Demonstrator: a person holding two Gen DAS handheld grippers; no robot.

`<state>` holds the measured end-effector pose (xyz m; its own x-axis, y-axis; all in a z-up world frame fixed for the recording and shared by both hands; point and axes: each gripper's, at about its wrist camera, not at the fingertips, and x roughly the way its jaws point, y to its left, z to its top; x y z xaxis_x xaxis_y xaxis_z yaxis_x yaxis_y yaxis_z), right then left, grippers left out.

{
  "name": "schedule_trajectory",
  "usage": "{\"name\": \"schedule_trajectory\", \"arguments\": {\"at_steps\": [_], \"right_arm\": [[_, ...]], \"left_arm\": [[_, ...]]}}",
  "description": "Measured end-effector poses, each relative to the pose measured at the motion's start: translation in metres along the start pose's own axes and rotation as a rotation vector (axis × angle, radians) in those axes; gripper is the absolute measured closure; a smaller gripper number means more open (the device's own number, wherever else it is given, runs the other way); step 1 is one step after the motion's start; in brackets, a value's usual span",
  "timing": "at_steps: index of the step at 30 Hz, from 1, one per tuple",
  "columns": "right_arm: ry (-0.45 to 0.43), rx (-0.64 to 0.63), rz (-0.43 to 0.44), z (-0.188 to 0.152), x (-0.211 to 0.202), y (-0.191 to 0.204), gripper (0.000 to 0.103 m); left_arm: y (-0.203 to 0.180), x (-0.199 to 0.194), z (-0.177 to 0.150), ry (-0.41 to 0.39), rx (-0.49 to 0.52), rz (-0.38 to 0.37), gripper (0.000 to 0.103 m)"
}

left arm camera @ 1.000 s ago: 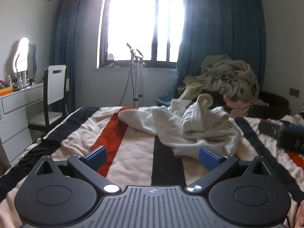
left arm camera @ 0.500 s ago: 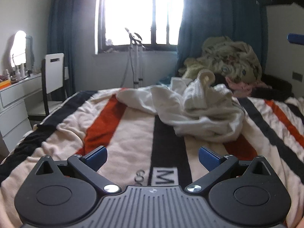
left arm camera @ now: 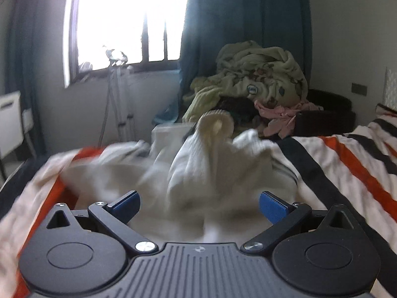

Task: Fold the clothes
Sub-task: 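Grasp the white garment's cuff with the left gripper and lift it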

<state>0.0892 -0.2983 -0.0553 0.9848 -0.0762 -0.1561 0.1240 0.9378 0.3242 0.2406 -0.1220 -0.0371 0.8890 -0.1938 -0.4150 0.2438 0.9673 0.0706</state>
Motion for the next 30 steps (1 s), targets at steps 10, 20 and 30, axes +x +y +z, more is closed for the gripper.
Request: {"name": "schedule_trajectory", "arguments": {"at_steps": [10, 20, 30], "right_arm": [[0.075, 0.023, -0.124, -0.051, 0.079, -0.019, 0.009], [0.076, 0.105, -0.105, -0.07, 0.11, -0.025, 0.009], [-0.041, 0.192, -0.026, -0.048, 0.074, -0.03, 0.009]], "left_arm": [[-0.024, 0.187, 0.071, 0.033, 0.03, 0.069, 0.011], [0.024, 0.185, 0.111, 0.061, -0.105, 0.027, 0.082], [0.043, 0.005, 0.129, -0.078, -0.112, -0.041, 0.085]]}}
